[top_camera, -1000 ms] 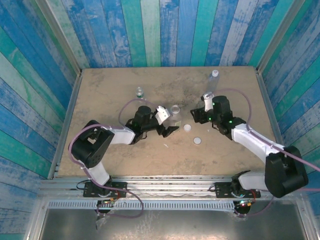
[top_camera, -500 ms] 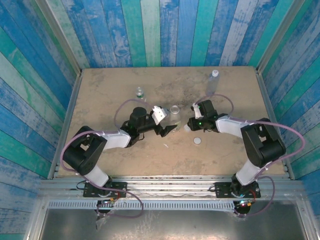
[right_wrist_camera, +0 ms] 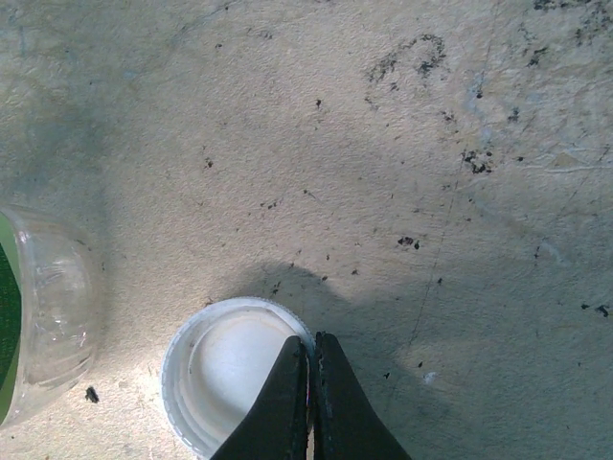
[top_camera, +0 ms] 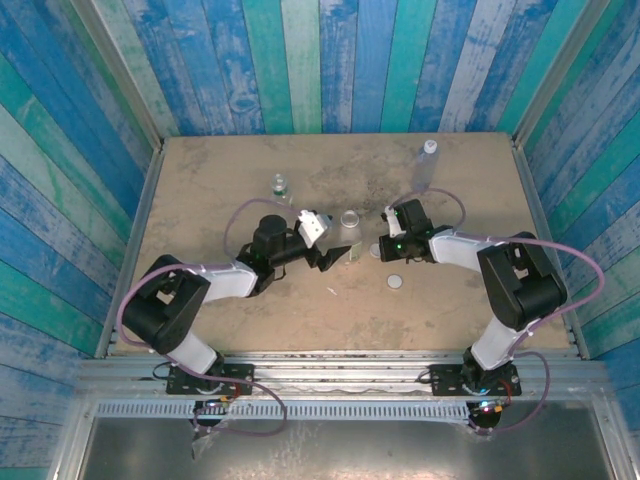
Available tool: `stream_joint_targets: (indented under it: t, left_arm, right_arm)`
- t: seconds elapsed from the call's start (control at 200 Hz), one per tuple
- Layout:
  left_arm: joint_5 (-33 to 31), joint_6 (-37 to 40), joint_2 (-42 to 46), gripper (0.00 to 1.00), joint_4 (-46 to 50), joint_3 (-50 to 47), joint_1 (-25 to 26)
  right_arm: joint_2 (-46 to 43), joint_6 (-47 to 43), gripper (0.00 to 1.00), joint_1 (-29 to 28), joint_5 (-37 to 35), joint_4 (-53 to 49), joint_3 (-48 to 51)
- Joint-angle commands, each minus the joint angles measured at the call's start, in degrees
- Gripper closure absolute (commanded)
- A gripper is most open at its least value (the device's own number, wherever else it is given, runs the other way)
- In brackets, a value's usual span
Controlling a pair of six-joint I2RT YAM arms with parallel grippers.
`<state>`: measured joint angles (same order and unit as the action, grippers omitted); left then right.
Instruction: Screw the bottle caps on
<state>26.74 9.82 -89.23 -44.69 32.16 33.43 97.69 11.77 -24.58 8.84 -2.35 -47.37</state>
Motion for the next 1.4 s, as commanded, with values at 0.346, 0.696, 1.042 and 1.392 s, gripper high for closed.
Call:
stream_joint_targets:
  t: [0.346, 0.696, 1.042, 1.392]
  left_arm:
    - [-9.16, -15.59, 12.64, 0.06, -2.21, 4.49, 3.67]
    - [-6.84, -27.79, 1.75, 0.11, -0.69, 18.68, 8.81]
    - [-3.20, -29.48, -3.18, 0.38, 5.23, 24.74, 9.97]
    - [-3.54, -29.41, -5.71, 0.60, 6.25, 26.20, 9.99]
  right_arm:
    - [-25.05, -0.52, 0.99, -0.34, -4.26, 20.26, 12.88]
    - [-36.42, 0.46, 0.99, -2.04, -6.99, 34.25, 15.70]
    - [-39.56, -1.23, 0.99, -2.80, -4.80, 35.99, 14.33]
    - [-39.68, -1.38, 0.99, -3.02, -3.05, 37.54, 14.50]
